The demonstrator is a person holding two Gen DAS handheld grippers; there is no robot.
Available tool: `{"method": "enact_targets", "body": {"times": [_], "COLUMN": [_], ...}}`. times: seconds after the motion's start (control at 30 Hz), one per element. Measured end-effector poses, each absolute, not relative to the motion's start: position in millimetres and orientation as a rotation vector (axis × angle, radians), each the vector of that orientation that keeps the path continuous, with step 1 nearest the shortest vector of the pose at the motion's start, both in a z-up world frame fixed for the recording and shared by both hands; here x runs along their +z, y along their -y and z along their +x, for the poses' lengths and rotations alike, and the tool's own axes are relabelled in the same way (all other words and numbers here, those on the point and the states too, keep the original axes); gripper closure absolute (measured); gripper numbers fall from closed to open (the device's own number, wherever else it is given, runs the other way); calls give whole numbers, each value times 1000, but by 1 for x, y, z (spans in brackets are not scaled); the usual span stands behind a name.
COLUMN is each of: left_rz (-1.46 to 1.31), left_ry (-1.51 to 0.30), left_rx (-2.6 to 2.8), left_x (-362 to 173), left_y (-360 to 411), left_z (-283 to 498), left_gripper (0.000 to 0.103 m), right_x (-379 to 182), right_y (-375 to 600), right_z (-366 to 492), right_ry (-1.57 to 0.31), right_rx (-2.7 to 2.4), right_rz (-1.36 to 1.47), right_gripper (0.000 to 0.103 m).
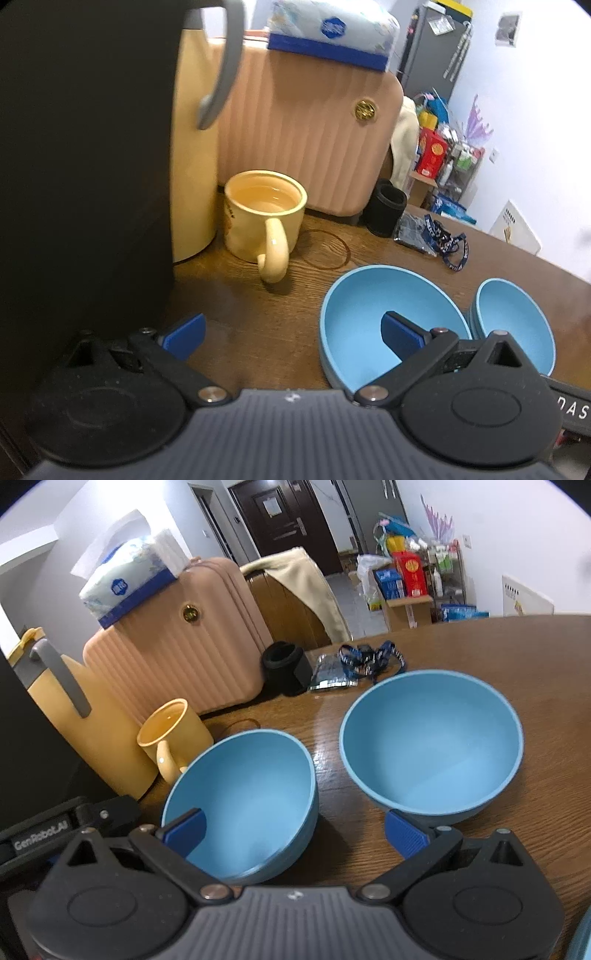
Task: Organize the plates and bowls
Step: 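Close both tools on the rim of the blue bowl by the mug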
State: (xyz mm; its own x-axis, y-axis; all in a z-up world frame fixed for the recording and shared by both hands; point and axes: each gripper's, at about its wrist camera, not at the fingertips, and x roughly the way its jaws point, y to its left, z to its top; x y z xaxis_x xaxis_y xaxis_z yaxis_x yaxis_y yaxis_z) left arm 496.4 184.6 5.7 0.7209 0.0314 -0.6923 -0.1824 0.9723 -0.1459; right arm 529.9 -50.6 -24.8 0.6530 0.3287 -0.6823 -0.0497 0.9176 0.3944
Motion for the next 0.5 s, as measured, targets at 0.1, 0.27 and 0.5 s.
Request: {"method": "enact_targets", "body": {"times": [0.1, 0.27, 0.5], "left_rz": [-199, -199, -223], "left_ry": [-771, -786, -829], "left_rx": [110, 84, 51], "left_x": [2, -1, -10], "left_y": [-182, -182, -185], "left_z": [504, 512, 522], "left_gripper": [0, 0, 0], "right_x": [-31, -40, -46], "right_y": [50, 53, 48], "right_z": [536, 543, 548], "right_ry": [-859, -898, -924], "right_rx": [227, 193, 188], "right_rz": [383, 432, 453], "right_gripper": [0, 2, 17]}}
